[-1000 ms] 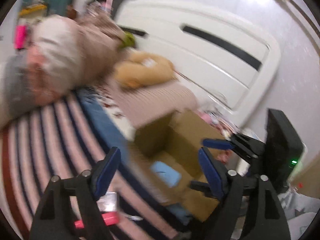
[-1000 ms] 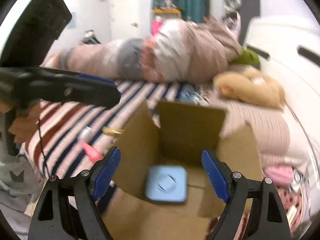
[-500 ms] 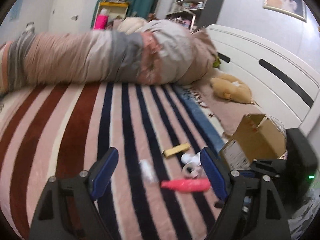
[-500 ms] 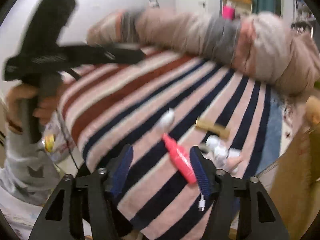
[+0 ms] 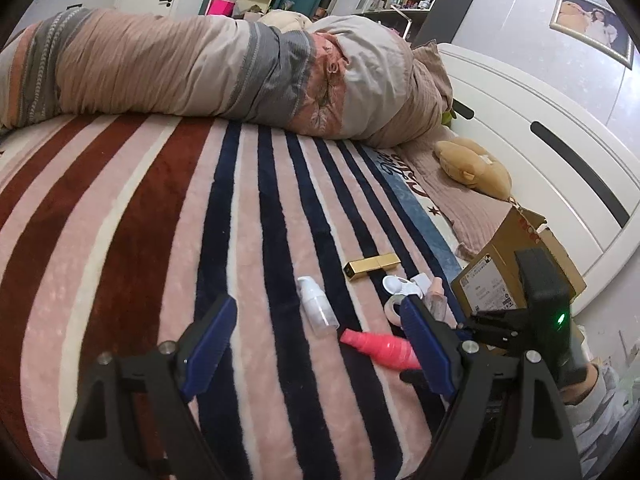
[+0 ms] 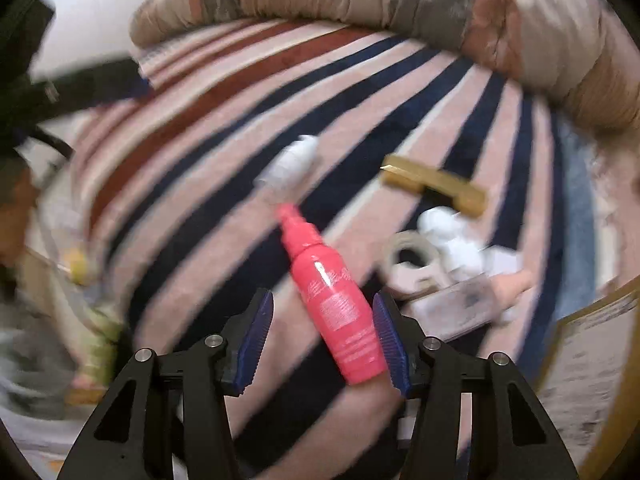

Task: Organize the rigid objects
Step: 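Move the right gripper back and grasp the pink spray bottle, then lower the pink spray bottle into the box and open the right gripper, then grasp the white pump bottle with the left gripper while the right grasps the clear bottle, then place the white pump bottle and clear bottle into the box with both grippers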

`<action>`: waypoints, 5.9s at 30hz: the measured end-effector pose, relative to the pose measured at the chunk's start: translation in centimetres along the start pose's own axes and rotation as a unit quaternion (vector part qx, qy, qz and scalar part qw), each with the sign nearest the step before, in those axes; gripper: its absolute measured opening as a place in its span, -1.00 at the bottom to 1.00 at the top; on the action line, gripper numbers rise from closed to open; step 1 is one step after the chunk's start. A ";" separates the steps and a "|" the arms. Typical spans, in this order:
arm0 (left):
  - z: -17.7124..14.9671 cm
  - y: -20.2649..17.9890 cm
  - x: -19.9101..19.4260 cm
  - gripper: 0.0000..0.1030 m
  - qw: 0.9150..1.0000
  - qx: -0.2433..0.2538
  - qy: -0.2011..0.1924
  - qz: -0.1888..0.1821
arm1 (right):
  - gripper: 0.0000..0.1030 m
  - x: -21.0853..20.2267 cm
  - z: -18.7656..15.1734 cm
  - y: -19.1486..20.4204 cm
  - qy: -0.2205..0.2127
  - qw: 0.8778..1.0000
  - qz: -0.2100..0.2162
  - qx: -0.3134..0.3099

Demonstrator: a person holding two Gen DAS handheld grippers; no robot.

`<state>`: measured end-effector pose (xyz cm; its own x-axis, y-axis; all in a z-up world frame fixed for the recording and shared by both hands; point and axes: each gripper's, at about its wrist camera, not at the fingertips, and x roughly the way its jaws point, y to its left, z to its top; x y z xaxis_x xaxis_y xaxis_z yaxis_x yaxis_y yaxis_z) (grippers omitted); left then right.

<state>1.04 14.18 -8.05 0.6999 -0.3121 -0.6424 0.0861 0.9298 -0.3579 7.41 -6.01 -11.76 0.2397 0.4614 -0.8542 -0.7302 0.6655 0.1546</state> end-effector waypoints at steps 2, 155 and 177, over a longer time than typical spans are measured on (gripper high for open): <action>0.1 0.1 0.0 0.58 1.000 -0.002 0.000 -0.001 | -0.06 -0.1 0.0 -0.1 0.007 0.999 0.033 0.018; -4.8 -1.5 8.7 -0.53 0.992 0.024 0.108 0.061 | -0.48 -2.9 -6.3 -3.1 -0.106 0.954 -0.104 0.262; -5.0 -1.8 6.3 -0.59 0.996 0.015 0.062 0.059 | -0.57 -5.2 -5.1 -0.8 -0.165 0.954 -0.147 0.203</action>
<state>1.74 9.54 -14.83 0.6133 -0.2200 -0.7586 0.0307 0.9664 -0.2553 3.49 -11.95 -9.93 0.6327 0.3346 -0.6984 -0.3092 0.9360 0.1684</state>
